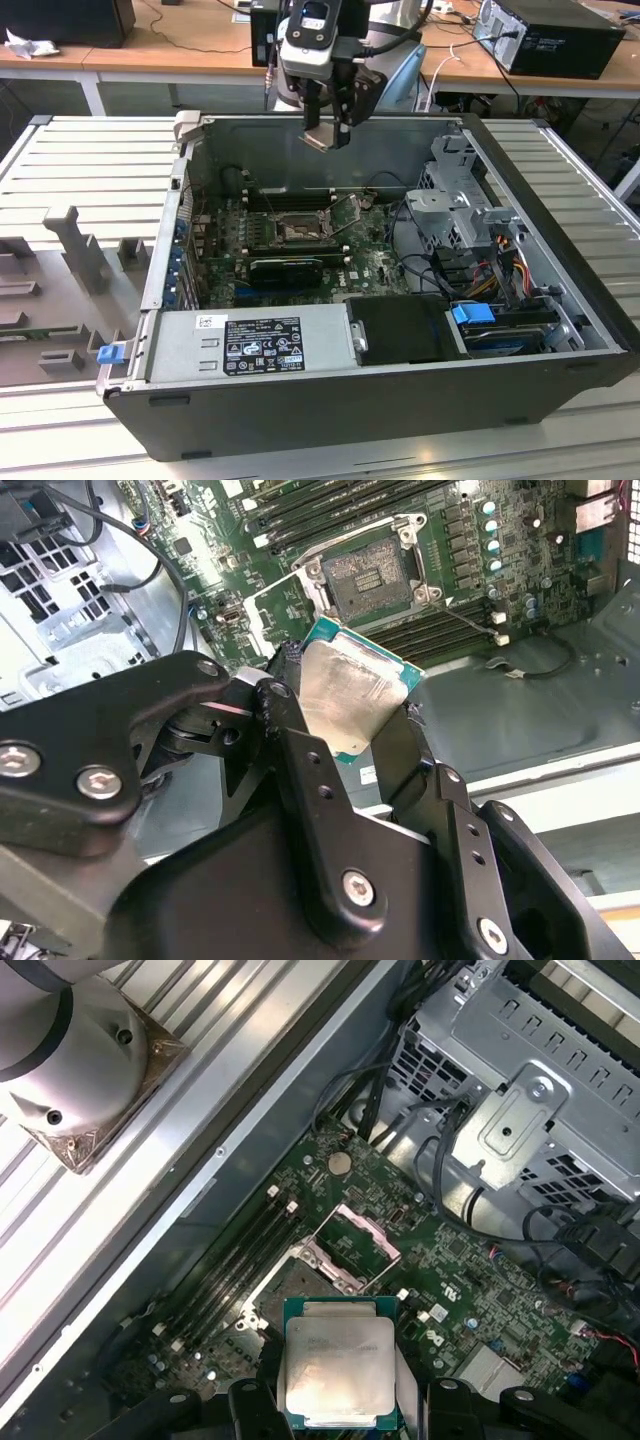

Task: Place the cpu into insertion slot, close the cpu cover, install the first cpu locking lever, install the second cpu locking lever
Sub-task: 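Place the cpu into insertion slot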

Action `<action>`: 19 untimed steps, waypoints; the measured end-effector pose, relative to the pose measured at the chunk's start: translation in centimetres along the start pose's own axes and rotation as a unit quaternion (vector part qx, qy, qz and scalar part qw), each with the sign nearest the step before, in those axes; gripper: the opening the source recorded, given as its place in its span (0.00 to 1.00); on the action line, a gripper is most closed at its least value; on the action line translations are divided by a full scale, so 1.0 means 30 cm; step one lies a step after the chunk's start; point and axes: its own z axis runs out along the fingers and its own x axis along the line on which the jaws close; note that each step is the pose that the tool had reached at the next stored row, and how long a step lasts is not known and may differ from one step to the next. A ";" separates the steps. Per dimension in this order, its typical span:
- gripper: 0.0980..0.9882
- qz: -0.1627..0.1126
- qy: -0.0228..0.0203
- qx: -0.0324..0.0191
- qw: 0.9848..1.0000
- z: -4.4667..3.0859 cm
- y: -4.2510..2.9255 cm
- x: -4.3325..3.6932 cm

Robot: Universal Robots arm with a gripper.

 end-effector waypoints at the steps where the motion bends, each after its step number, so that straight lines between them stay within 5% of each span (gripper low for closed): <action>1: 0.48 0.003 0.000 0.000 1.000 0.000 0.000 0.000; 8: 0.48 0.040 -0.004 -0.001 0.999 0.001 0.000 0.000; 19: 0.48 0.095 -0.008 -0.002 0.995 0.001 0.000 0.000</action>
